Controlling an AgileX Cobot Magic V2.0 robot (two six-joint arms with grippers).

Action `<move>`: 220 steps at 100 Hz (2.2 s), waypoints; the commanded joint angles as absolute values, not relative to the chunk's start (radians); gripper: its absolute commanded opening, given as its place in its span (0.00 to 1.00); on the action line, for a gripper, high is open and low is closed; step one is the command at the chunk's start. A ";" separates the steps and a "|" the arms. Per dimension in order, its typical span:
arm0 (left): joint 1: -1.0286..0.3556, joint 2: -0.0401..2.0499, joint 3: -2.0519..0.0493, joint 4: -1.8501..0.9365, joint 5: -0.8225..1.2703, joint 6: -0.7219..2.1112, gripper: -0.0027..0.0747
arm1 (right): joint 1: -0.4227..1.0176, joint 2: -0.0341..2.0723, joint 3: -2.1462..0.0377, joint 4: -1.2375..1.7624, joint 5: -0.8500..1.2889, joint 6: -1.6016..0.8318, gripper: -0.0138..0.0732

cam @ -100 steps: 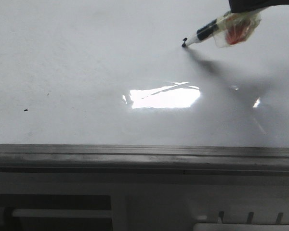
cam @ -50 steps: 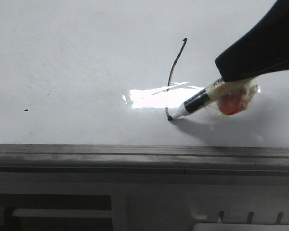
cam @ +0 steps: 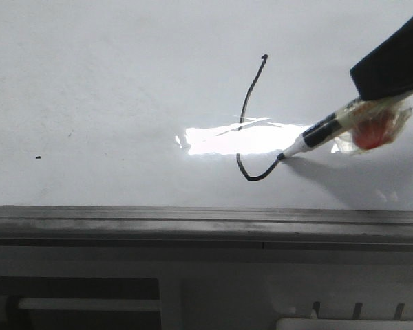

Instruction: Write number 6 on whiteboard

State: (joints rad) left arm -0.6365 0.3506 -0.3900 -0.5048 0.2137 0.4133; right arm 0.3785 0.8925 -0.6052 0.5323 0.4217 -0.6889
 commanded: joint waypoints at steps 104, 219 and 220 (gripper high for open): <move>-0.633 0.357 -0.416 -0.523 0.130 0.404 0.01 | 0.479 0.959 -0.710 0.465 0.266 -0.697 0.10; -0.990 1.055 -0.835 -0.582 0.434 0.935 0.53 | 0.799 0.878 -0.788 0.463 0.406 -0.745 0.09; -0.990 1.057 -0.835 -0.583 0.428 0.935 0.53 | 0.799 0.878 -0.788 0.463 0.409 -0.745 0.09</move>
State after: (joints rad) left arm -0.9778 1.0548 -0.7981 -0.5611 0.5177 0.9309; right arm 0.7983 0.8842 -0.7511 0.4513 0.4797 -0.7348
